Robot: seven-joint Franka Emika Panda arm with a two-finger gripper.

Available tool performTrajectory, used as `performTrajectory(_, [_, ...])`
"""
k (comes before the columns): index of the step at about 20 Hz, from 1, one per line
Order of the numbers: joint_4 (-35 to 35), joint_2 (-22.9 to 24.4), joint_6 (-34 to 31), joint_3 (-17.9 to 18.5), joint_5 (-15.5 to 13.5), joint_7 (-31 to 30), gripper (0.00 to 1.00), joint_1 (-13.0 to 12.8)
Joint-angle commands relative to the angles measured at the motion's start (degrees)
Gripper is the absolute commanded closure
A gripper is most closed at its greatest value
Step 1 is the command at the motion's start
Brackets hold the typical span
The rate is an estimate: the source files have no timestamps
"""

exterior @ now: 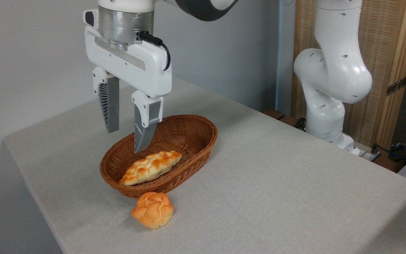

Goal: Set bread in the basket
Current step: 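Raise the open gripper up away from the basket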

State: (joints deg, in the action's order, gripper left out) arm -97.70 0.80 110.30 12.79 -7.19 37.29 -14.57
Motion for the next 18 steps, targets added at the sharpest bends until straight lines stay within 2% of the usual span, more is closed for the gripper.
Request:
performTrajectory(1, [0.4, 0.3, -3.6, 1.2, 0.3, 3.3, 0.0, -0.5])
performTrajectory(15, [0.4, 0.3, -3.8, 0.7, 0.3, 3.6, 0.0, -0.5])
performTrajectory(18, [0.4, 0.3, -3.8, 0.5, 0.3, 3.8, 0.0, 0.2])
